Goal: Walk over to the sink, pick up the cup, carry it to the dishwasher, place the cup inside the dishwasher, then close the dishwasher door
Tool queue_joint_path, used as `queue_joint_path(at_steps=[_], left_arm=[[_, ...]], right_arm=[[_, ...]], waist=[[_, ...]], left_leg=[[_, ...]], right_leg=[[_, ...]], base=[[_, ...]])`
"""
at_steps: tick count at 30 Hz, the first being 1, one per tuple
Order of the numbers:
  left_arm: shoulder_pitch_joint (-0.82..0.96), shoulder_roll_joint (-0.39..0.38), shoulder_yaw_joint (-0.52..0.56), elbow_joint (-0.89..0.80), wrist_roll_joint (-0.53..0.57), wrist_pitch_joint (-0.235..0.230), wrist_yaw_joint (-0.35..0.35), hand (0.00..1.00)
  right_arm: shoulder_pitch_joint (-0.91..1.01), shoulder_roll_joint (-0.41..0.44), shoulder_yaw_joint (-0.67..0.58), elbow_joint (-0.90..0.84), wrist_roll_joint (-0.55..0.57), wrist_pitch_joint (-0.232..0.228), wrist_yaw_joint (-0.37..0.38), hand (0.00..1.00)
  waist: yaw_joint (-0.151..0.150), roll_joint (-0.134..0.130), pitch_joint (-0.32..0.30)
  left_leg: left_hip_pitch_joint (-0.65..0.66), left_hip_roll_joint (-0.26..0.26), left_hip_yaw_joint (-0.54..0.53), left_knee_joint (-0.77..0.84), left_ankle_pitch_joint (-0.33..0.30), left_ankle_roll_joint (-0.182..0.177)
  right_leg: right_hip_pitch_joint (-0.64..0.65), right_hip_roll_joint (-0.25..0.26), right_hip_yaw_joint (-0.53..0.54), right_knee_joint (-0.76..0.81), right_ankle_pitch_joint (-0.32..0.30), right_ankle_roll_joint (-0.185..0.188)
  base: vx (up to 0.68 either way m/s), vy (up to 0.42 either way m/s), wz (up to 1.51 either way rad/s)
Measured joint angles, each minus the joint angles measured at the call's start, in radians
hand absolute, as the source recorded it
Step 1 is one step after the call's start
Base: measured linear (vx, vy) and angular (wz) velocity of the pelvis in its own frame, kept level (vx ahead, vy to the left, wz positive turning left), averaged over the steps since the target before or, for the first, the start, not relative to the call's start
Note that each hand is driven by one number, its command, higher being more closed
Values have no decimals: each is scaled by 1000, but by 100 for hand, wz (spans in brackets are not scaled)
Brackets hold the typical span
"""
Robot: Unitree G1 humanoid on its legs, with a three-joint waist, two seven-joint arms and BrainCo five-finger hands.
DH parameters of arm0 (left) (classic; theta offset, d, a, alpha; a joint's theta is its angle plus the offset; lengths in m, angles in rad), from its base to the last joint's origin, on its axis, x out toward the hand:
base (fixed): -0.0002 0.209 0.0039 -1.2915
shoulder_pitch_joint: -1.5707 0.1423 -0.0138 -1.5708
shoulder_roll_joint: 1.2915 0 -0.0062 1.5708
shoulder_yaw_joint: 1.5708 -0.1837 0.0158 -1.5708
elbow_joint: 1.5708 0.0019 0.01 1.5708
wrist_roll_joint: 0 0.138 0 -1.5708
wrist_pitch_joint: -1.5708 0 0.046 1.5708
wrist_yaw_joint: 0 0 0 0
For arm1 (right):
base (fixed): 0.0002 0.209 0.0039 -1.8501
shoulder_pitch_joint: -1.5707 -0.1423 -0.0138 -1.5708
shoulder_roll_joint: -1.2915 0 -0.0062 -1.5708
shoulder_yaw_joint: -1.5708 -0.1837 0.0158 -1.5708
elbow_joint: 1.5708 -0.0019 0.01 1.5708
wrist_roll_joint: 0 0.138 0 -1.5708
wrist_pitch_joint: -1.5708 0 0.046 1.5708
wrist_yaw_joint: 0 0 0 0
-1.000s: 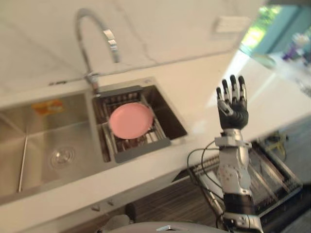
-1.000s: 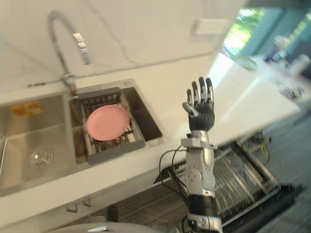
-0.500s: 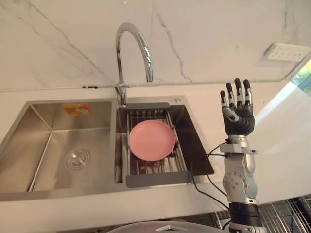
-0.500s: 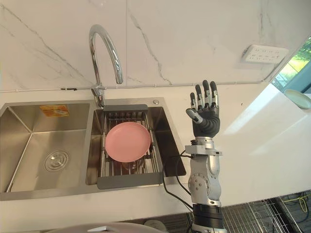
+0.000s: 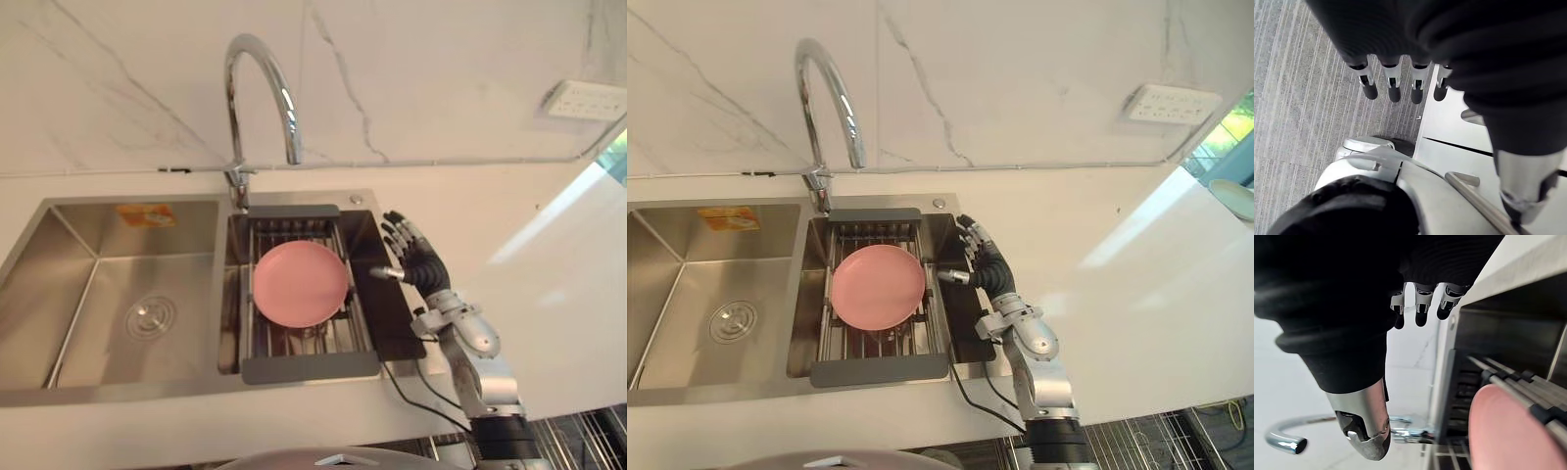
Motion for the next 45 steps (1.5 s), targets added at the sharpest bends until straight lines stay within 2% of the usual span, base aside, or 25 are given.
queue_joint_path(at_steps=[7, 9, 13, 16, 20, 25, 27, 35, 39, 45], left_arm=[[4, 5, 2, 7, 11, 19, 2, 0], [3, 5, 3, 7, 10, 22, 4, 0], [6, 9, 5, 7, 9, 22, 5, 0], [8, 10, 7, 6, 10, 21, 5, 0], [10, 10, 9, 6, 23, 23, 4, 0], [12, 10, 10, 5, 30, 23, 4, 0], [12, 10, 10, 4, 29, 23, 4, 0], [13, 11, 9, 0, 29, 23, 3, 0], [12, 12, 7, -2, 29, 22, 3, 0], [10, 12, 3, -2, 29, 23, 4, 0]], right_arm=[[-28, -101, 55, -3, -179, -24, 96, 0], [-50, -114, 96, -8, -238, -54, 114, 0], [-70, -121, 117, -16, -286, -99, 139, 0], [-71, -145, 120, -51, -286, -107, 158, 0], [-80, -162, 120, -57, -291, -152, 159, 0], [-93, -183, 165, -138, -406, -233, 183, 0], [-95, -184, 190, -155, -443, -251, 196, 0], [-130, -184, 280, -168, -488, -258, 265, 0], [-134, -182, 325, -168, -544, -252, 288, 0], [-147, -178, 399, -156, -643, -227, 287, 0]], waist=[[-17, -13, -3], [-15, -15, -3], [-10, -25, -10], [-9, -29, -12], [-9, -30, -13], [-13, -32, -13], [-10, -33, -13], [-3, -35, -12], [4, -35, -12], [9, -35, -12]], left_leg=[[11, 16, 31, 0, -12, -18], [18, 16, 41, 0, -12, -18], [18, 17, 47, 0, -14, -19], [17, 18, 46, 0, -13, -16], [18, 18, 45, 0, -13, -14], [18, 18, 46, 0, -14, -13], [19, 18, 46, 0, -14, -13], [17, 18, 46, 0, -14, -11], [15, 18, 44, 0, -14, -11], [14, 17, 41, 0, -14, -11]], right_leg=[[-7, 13, 18, 0, 1, -1], [-6, 14, 24, 0, 1, -1], [-6, 8, -5, 0, -5, -1], [-6, 5, -24, 6, -5, -2], [-7, 5, -26, 10, -2, -6], [-7, 5, -25, 11, -2, -6], [-7, 5, -24, 12, -2, -6], [-3, 5, -24, 13, -2, -6], [-3, 5, -26, 12, -2, -6], [-2, 5, -28, 10, -2, -6]], base=[[12, -23, -14], [-63, -9, -11], [-53, -12, -6], [0, 0, 0], [0, 0, 0], [0, 0, 0], [-17, -5, 0], [-33, -6, 0], [0, 0, 0], [0, 0, 0]])
